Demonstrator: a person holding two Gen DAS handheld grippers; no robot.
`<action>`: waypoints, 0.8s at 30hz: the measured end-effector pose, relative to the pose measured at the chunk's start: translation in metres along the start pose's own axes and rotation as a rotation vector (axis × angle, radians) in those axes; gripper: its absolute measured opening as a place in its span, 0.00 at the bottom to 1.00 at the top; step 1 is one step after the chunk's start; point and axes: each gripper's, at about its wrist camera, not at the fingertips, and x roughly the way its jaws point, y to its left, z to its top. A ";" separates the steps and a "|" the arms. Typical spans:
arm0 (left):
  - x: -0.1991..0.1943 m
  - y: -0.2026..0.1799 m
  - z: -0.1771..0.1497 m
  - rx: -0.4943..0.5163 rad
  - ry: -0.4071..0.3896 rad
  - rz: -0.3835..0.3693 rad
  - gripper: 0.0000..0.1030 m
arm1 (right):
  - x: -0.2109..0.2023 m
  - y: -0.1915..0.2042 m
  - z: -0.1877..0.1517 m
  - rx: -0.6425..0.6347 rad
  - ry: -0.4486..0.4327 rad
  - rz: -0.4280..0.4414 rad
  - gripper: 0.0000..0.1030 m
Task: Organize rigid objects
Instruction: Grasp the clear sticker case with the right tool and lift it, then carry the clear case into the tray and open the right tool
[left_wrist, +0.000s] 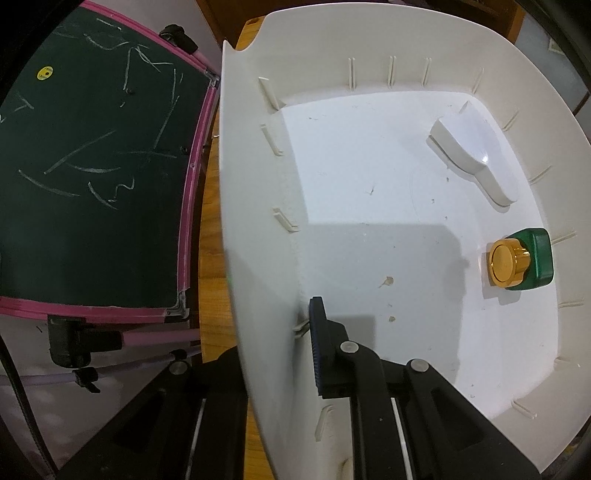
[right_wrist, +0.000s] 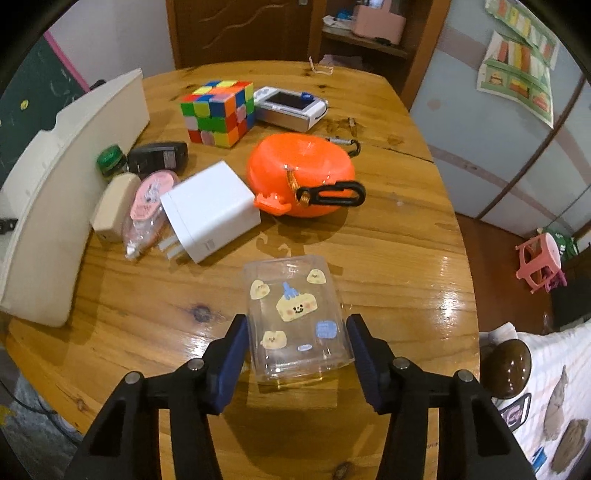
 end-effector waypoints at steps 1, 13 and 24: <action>0.000 0.000 0.000 -0.002 -0.002 -0.002 0.13 | -0.004 0.000 0.001 0.015 -0.006 -0.001 0.52; -0.006 0.002 -0.005 -0.008 -0.035 0.000 0.13 | -0.052 0.025 0.027 0.036 -0.123 0.053 0.52; -0.011 0.006 -0.009 -0.022 -0.058 -0.023 0.12 | -0.121 0.081 0.060 -0.056 -0.283 0.108 0.52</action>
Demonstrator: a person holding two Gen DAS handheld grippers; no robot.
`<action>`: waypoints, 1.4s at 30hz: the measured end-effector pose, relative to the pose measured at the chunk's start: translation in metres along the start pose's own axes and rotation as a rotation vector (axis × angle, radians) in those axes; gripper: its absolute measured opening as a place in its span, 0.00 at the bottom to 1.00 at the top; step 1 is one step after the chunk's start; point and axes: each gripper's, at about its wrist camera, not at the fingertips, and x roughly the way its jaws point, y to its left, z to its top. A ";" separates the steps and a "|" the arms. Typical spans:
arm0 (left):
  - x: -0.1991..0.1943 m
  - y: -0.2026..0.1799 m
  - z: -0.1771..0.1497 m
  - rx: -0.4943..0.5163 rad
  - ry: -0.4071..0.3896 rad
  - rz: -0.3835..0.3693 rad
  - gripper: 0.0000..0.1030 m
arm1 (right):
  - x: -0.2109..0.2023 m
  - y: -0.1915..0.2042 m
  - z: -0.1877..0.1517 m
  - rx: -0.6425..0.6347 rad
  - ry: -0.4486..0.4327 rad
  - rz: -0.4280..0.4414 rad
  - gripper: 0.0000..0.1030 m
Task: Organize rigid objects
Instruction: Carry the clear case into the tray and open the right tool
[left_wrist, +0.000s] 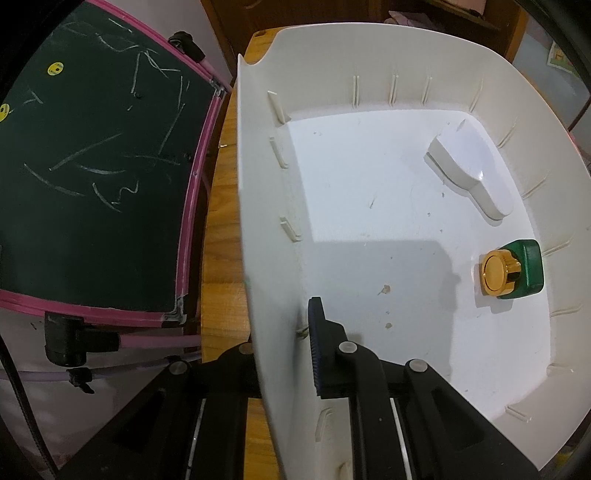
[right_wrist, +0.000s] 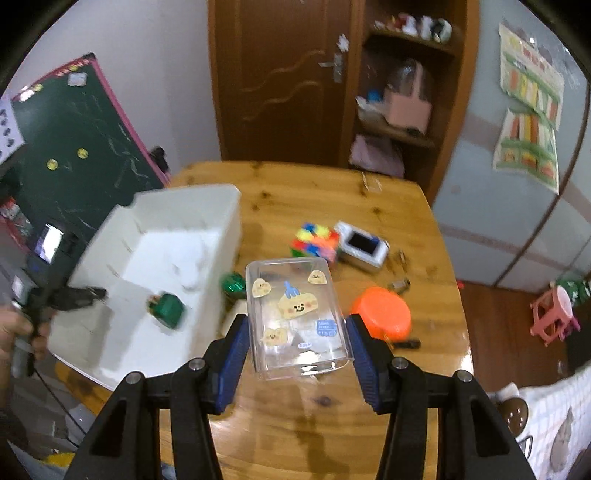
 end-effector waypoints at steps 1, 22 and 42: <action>0.000 0.000 0.000 -0.001 -0.001 -0.002 0.12 | -0.004 0.005 0.005 -0.008 -0.014 0.009 0.52; -0.008 0.013 -0.007 -0.040 -0.025 -0.042 0.12 | 0.011 0.098 0.076 -0.150 -0.087 0.137 0.52; -0.004 0.016 -0.007 -0.013 -0.036 -0.054 0.10 | 0.200 0.154 0.106 -0.123 0.302 0.153 0.52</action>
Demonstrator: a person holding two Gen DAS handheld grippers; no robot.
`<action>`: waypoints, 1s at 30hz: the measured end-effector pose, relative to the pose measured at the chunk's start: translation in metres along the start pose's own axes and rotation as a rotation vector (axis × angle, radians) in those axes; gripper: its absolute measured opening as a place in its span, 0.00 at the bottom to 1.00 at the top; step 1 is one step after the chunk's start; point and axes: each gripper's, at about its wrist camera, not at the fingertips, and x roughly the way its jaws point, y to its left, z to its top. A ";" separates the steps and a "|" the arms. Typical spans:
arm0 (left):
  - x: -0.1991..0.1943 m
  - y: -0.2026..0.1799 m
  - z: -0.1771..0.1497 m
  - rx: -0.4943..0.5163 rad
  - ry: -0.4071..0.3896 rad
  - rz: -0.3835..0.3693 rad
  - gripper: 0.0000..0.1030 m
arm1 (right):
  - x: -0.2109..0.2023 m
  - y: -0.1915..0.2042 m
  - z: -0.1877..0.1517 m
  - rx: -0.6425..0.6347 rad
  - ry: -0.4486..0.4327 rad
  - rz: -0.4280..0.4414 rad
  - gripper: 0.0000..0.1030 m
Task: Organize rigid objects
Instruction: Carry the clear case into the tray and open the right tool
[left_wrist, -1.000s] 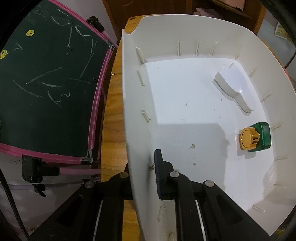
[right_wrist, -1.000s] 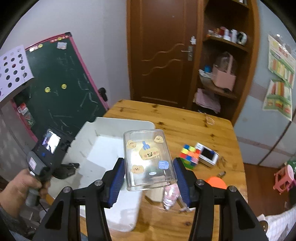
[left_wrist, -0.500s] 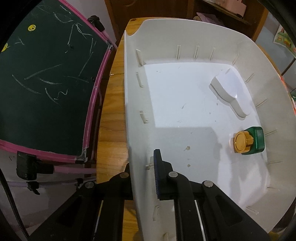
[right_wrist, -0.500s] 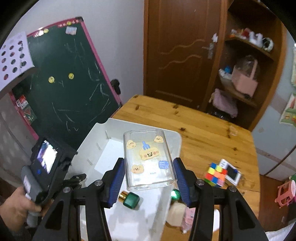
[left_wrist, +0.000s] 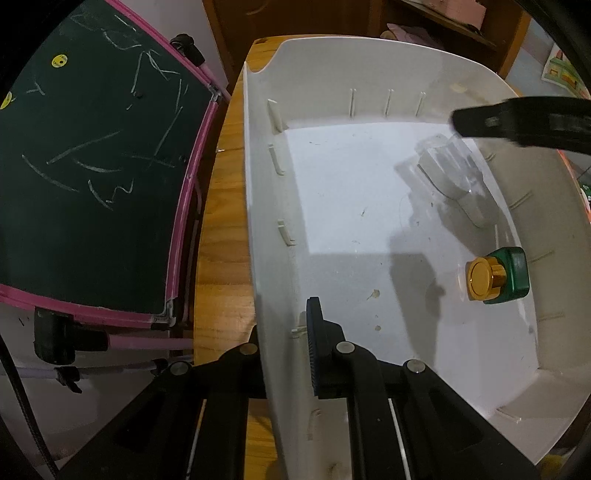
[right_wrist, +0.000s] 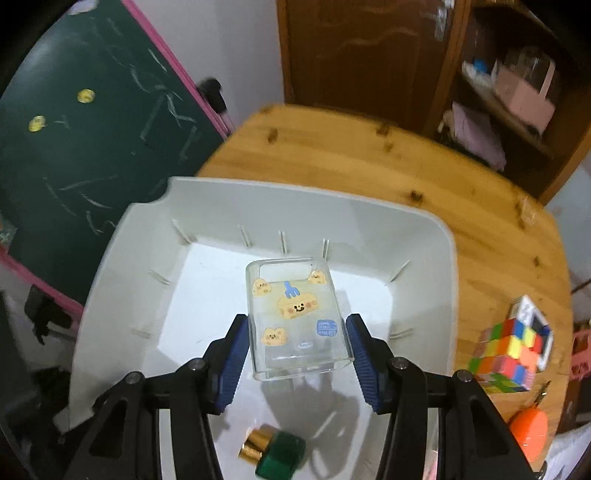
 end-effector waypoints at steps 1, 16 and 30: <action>0.000 0.000 0.000 0.002 0.000 0.001 0.10 | 0.008 -0.001 0.002 0.011 0.023 0.006 0.52; 0.003 -0.003 0.002 0.036 0.014 0.013 0.10 | 0.033 0.002 0.001 0.004 0.094 0.015 0.54; 0.003 -0.010 0.001 0.054 0.020 0.038 0.11 | -0.034 -0.012 -0.039 -0.016 -0.016 0.075 0.54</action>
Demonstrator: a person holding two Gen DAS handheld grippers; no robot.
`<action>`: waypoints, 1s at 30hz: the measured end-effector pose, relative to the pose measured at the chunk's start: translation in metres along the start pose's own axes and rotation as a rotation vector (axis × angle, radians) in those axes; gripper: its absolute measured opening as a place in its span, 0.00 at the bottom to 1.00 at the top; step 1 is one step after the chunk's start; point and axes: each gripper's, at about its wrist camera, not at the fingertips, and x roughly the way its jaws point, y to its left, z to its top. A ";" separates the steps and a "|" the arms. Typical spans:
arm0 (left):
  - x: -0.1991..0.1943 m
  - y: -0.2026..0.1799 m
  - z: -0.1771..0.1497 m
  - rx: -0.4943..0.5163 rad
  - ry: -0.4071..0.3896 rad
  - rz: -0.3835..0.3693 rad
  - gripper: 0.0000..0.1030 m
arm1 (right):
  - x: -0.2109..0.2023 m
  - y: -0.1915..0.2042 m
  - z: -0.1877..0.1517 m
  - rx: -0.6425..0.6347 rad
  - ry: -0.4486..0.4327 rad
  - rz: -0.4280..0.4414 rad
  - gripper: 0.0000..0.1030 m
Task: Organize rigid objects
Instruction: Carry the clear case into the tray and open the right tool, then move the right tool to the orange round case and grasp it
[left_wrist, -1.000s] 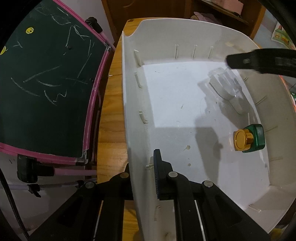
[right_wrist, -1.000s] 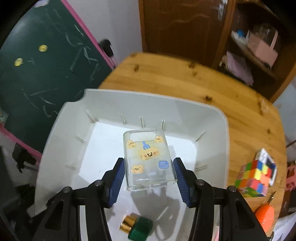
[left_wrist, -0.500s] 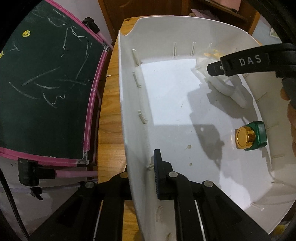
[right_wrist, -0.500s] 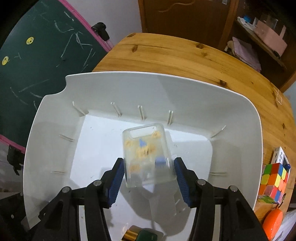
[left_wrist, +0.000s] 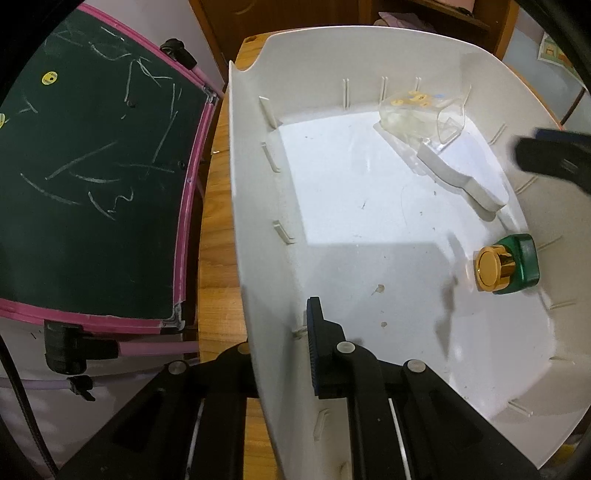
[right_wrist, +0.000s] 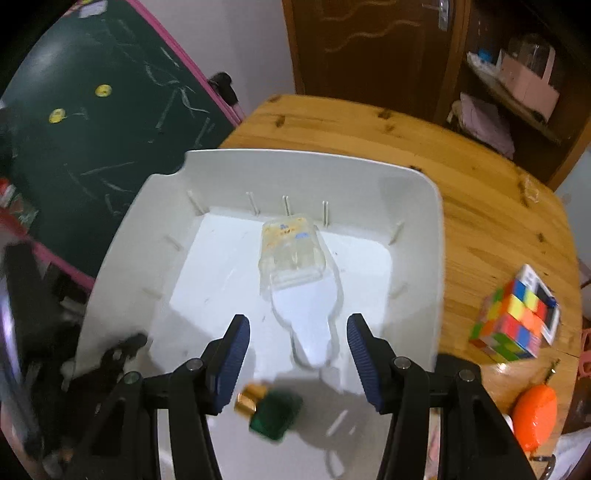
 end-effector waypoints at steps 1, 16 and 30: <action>0.000 0.000 0.000 0.000 0.000 0.001 0.11 | -0.006 -0.002 -0.004 -0.004 -0.010 0.009 0.54; 0.000 0.001 0.001 -0.007 -0.002 0.000 0.11 | -0.106 -0.067 -0.080 0.076 -0.184 -0.069 0.54; 0.000 0.001 0.001 -0.009 0.004 0.018 0.11 | -0.138 -0.159 -0.147 0.299 -0.204 -0.209 0.54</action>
